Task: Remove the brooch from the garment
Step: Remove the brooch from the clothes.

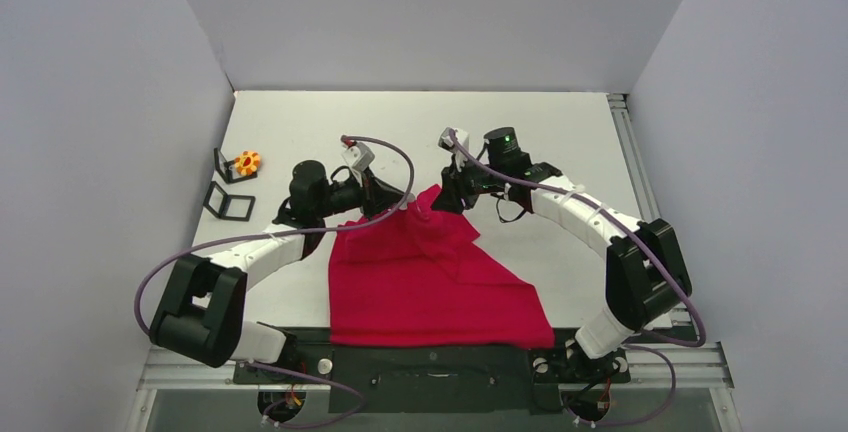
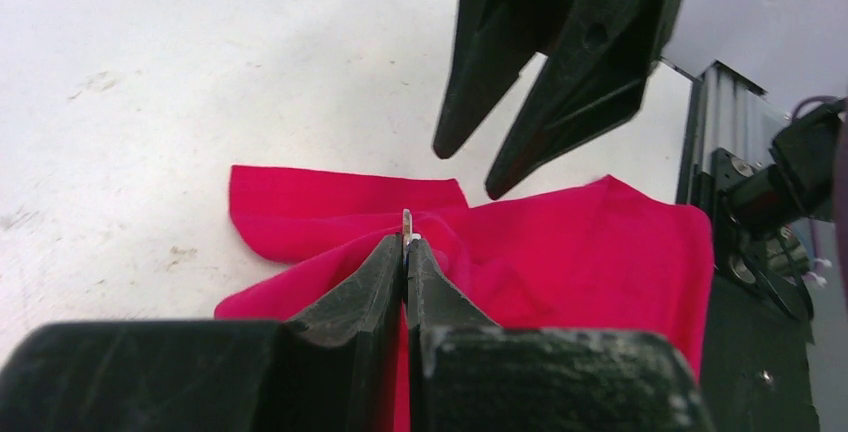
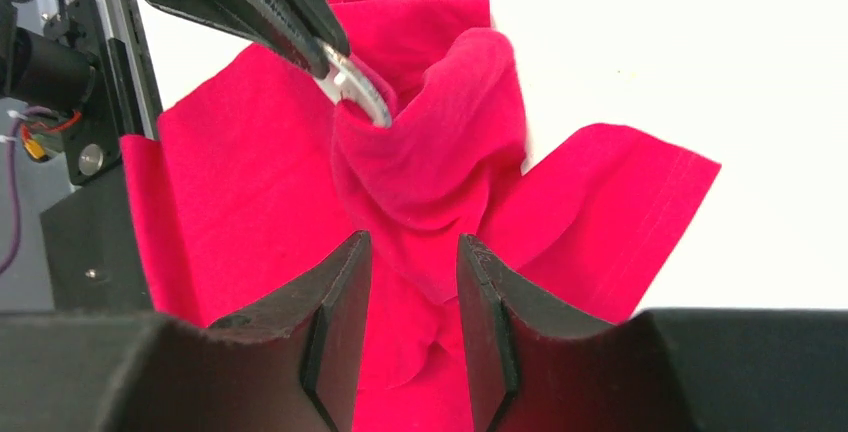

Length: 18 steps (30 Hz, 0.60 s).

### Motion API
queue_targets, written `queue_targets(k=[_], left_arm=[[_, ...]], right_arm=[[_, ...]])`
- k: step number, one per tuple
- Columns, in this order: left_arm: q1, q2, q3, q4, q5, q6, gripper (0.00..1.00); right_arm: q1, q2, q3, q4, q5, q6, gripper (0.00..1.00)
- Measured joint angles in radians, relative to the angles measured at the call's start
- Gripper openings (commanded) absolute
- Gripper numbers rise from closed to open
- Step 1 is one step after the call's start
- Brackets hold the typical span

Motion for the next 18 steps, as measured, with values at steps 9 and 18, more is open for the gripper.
queue_targets(k=[9,18], left_arm=[[0.007,0.048,0.006,0.068,0.144,-0.009,0.0],[0.007,0.072,0.032,0.1,0.203,-0.011,0.0]], right_arm=[[0.029,0.032,0.026,0.063,-0.034,-0.061,0.33],[0.074,0.055,0.083,0.043,-0.089,-0.15,0.18]])
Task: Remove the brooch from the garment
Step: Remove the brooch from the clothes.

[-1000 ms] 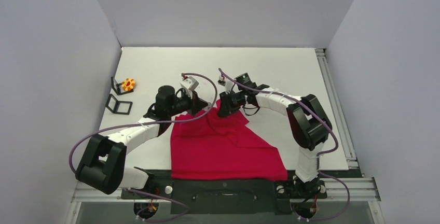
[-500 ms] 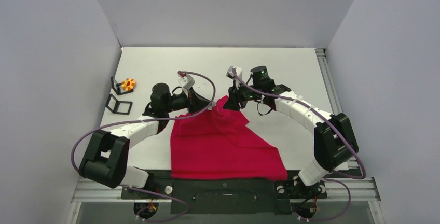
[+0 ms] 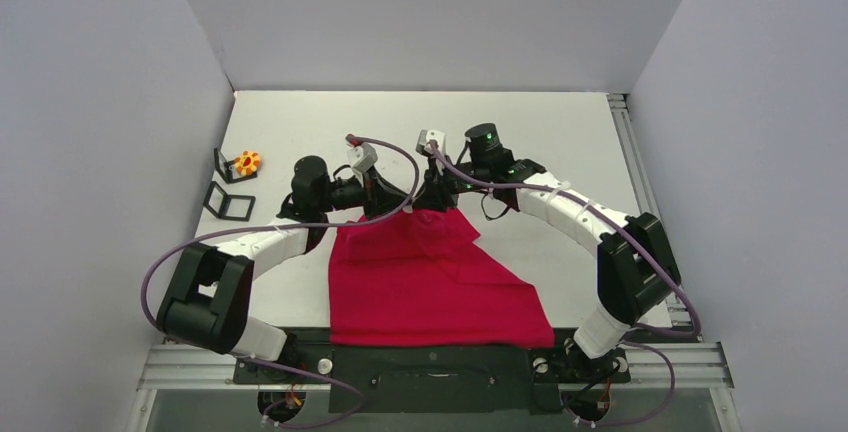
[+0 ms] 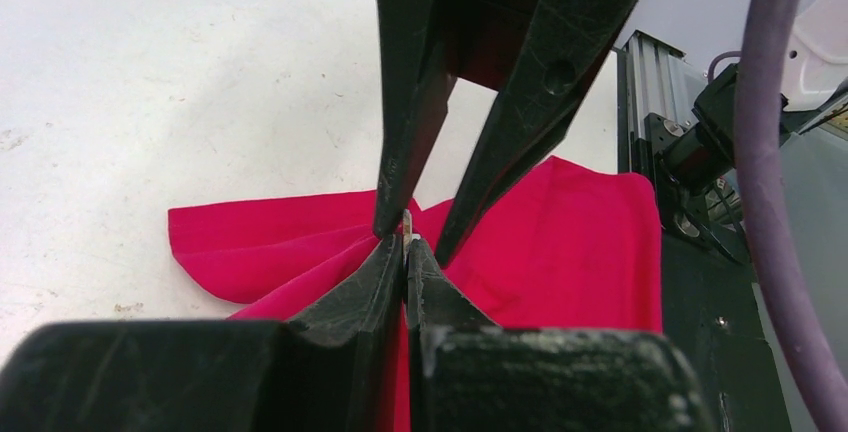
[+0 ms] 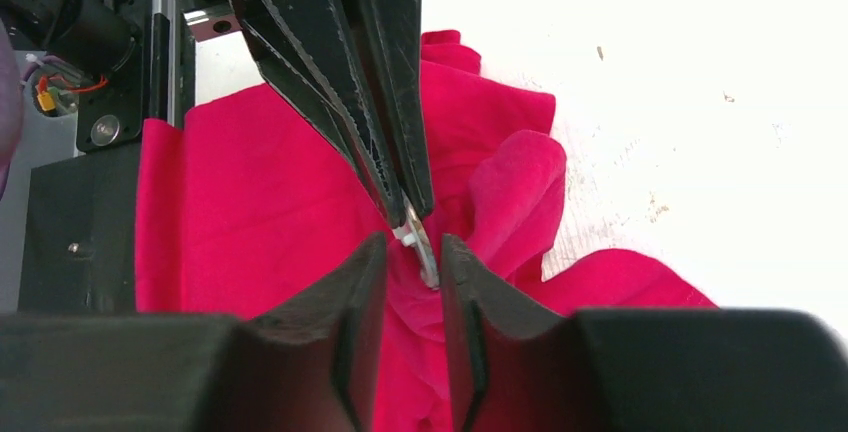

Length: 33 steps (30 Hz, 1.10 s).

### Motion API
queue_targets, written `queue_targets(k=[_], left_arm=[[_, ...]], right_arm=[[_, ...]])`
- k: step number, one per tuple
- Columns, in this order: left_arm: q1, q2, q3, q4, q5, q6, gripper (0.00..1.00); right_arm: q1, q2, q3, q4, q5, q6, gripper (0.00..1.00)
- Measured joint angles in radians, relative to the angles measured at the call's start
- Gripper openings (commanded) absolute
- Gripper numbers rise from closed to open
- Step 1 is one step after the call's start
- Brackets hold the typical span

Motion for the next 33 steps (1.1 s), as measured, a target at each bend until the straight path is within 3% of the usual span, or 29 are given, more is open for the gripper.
queue_targets(k=[6,9,12,14,20,30,33], left_arm=[[0.005,0.004,0.0,0.011,0.022,-0.007,0.0],[0.011,0.008,0.0,0.011,0.041,-0.014,0.0],[0.012,0.008,0.0,0.014,0.06,-0.022,0.0],[0.015,0.008,0.0,0.02,0.065,-0.025,0.0],[0.021,0.009,0.001,0.031,0.077,-0.037,0.0],[0.021,0.013,0.001,0.053,0.09,-0.04,0.0],[0.02,0.014,0.001,0.059,0.09,-0.041,0.0]], right_arm=[[0.005,0.011,0.022,-0.033,-0.023,-0.051,0.12],[0.005,0.014,0.034,-0.068,-0.035,-0.095,0.13],[0.006,0.014,0.044,-0.102,-0.042,-0.137,0.23],[0.006,0.014,0.045,-0.13,-0.042,-0.157,0.23],[0.006,0.014,0.048,-0.169,-0.043,-0.182,0.13],[0.006,0.014,0.05,-0.142,-0.044,-0.129,0.16],[0.006,0.014,0.05,-0.128,-0.044,-0.108,0.08]])
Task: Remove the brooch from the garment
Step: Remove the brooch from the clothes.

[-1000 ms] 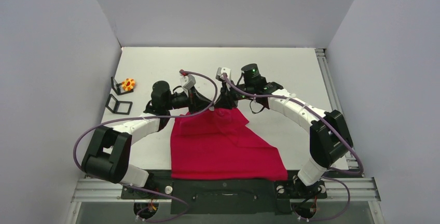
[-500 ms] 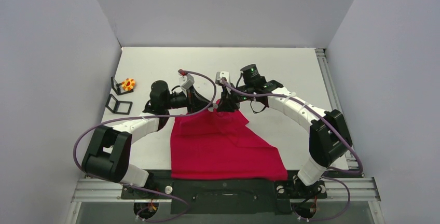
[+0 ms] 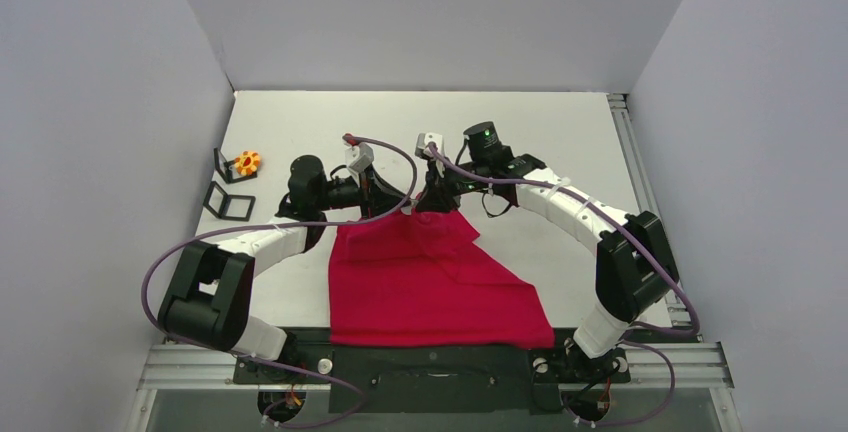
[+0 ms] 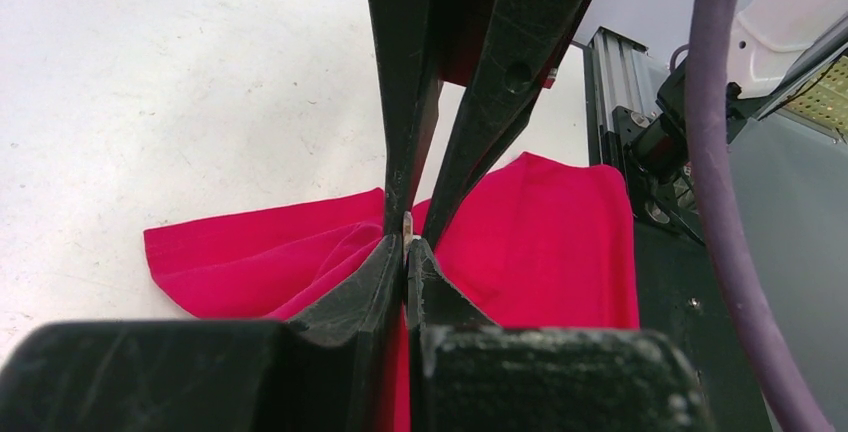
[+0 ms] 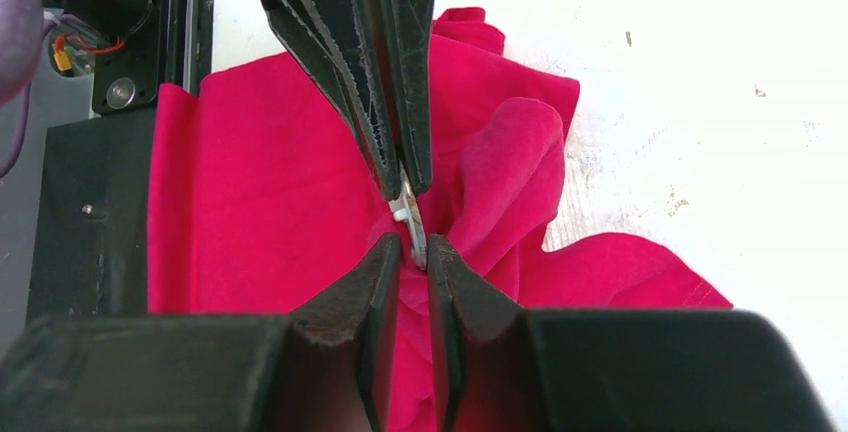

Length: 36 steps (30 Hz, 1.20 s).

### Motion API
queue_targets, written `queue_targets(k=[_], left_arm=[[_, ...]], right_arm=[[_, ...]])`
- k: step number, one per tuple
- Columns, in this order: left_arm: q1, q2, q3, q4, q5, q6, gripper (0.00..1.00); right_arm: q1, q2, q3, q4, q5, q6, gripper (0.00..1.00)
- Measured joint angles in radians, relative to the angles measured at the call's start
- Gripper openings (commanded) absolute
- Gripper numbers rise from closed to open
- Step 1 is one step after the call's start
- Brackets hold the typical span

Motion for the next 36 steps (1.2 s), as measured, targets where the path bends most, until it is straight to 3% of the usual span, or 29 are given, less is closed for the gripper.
queue_targets(k=[1,2,6,14,23,36], left_arm=[[0.0,0.0,0.0,0.002,0.001,0.0,0.02],[0.0,0.0,0.0,0.003,0.002,0.0,0.1],[0.003,0.0,0.001,0.003,-0.014,0.003,0.36],[0.063,-0.051,-0.002,-0.11,-0.101,0.037,0.54],[0.024,-0.082,-0.011,-0.164,-0.131,0.063,0.54],[-0.003,-0.026,0.005,-0.177,-0.159,0.047,0.25]], right_arm=[[0.0,0.0,0.0,0.003,0.001,0.005,0.06],[0.0,0.0,0.0,0.005,0.002,0.011,0.0],[0.0,0.0,0.0,0.004,0.004,0.032,0.0],[-0.02,0.02,-0.006,0.074,-0.001,0.198,0.0],[-0.041,0.045,-0.061,0.225,-0.022,0.42,0.0],[-0.037,0.044,-0.096,0.317,-0.031,0.489,0.0]])
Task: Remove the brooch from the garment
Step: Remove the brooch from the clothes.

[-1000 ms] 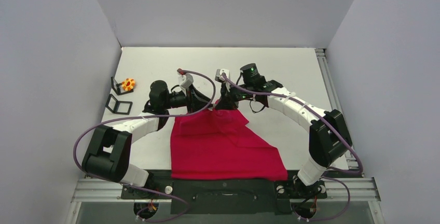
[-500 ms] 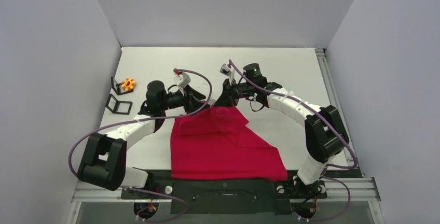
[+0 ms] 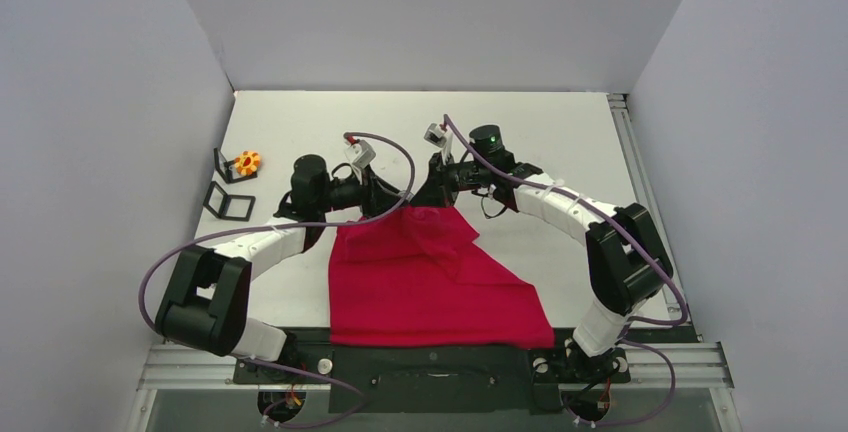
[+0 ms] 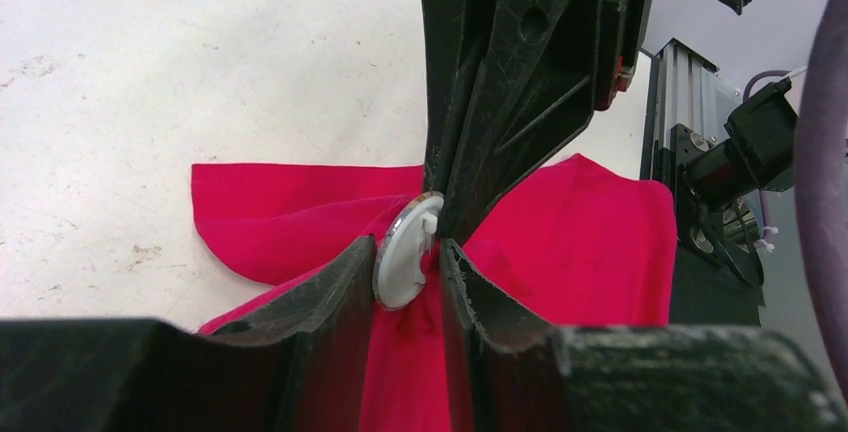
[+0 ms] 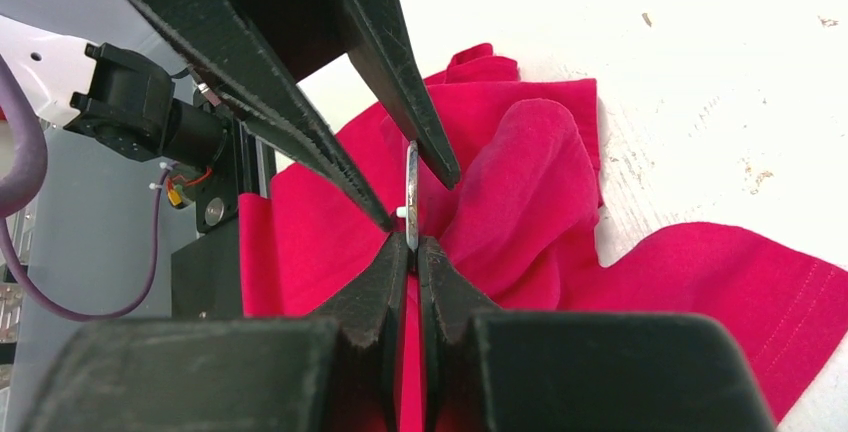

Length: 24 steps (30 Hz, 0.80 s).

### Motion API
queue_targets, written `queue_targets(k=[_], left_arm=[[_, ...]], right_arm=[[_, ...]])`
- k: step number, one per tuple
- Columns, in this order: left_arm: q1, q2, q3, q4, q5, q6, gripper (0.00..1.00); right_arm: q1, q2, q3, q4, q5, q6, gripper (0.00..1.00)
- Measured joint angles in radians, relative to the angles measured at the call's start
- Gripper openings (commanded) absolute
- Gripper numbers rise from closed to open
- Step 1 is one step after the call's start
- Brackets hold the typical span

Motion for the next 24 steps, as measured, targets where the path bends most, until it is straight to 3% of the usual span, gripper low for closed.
queue_targets(k=[11,14,17,21,23,24], left_arm=[[-0.012,0.011,0.031,-0.049,-0.026,-0.016,0.18],[-0.013,0.011,0.034,-0.064,-0.027,-0.005,0.06],[-0.016,0.01,0.034,-0.076,-0.026,0.012,0.0],[-0.02,0.008,0.034,-0.081,-0.02,0.021,0.0],[-0.02,0.008,0.034,-0.079,-0.019,0.014,0.11],[-0.02,0.008,0.034,-0.074,-0.018,0.01,0.23]], right_arm=[[0.005,-0.003,-0.016,0.019,0.015,0.009,0.0],[0.004,-0.003,-0.022,0.027,0.024,0.018,0.0],[0.001,-0.003,-0.032,0.039,0.038,0.03,0.0],[-0.003,-0.003,-0.043,0.052,0.039,0.034,0.0],[-0.003,-0.003,-0.043,0.052,0.039,0.033,0.0],[-0.003,-0.004,-0.043,0.051,0.038,0.031,0.0]])
